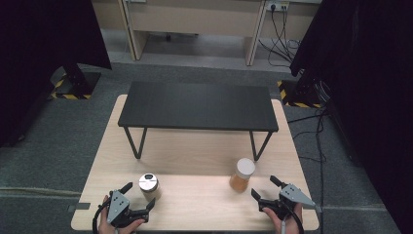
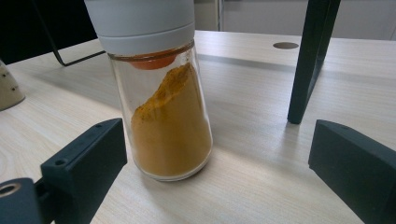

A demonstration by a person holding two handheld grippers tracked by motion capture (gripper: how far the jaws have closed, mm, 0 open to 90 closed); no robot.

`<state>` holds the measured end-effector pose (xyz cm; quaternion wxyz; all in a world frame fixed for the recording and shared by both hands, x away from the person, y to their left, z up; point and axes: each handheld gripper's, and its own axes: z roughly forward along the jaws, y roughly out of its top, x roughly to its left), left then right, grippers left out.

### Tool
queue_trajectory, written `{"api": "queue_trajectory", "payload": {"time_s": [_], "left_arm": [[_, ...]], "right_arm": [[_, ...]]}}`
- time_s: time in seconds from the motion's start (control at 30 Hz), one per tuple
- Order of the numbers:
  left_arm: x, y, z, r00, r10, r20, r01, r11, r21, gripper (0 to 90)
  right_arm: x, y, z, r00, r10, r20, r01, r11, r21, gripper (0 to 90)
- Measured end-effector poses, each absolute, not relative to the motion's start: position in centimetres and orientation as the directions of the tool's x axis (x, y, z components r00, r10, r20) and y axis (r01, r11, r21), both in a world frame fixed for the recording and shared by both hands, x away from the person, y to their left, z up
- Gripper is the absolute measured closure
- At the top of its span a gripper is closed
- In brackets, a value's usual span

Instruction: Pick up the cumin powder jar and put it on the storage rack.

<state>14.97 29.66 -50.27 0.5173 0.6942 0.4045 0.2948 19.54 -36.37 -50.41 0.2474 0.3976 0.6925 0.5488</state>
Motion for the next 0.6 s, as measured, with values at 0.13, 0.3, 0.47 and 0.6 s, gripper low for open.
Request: {"api": "queue_trajectory", "payload": {"time_s": [0.13, 0.3, 0.47, 0.6], "left_arm": [[14.93, 29.67, -50.30, 0.496, 0.868, -0.010, 0.255, -0.135, 0.957, 0.3], [14.93, 29.65, -50.26, 0.500, 0.866, -0.008, 0.256, -0.139, 0.957, 0.3], [14.99, 29.77, -50.27, 0.503, 0.864, -0.012, 0.257, -0.136, 0.957, 0.3], [15.03, 29.72, -50.22, 0.503, 0.864, -0.011, 0.260, -0.139, 0.956, 0.3]], "right_arm": [[19.52, -36.34, -50.41, -0.560, 0.823, 0.093, 0.279, 0.081, 0.957, 4.5], [19.57, -36.35, -50.38, -0.562, 0.822, 0.093, 0.280, 0.083, 0.956, 4.5], [19.59, -36.35, -50.37, -0.562, 0.822, 0.092, 0.280, 0.085, 0.956, 4.7], [19.61, -36.35, -50.36, -0.562, 0.822, 0.093, 0.282, 0.085, 0.956, 4.7]]}}
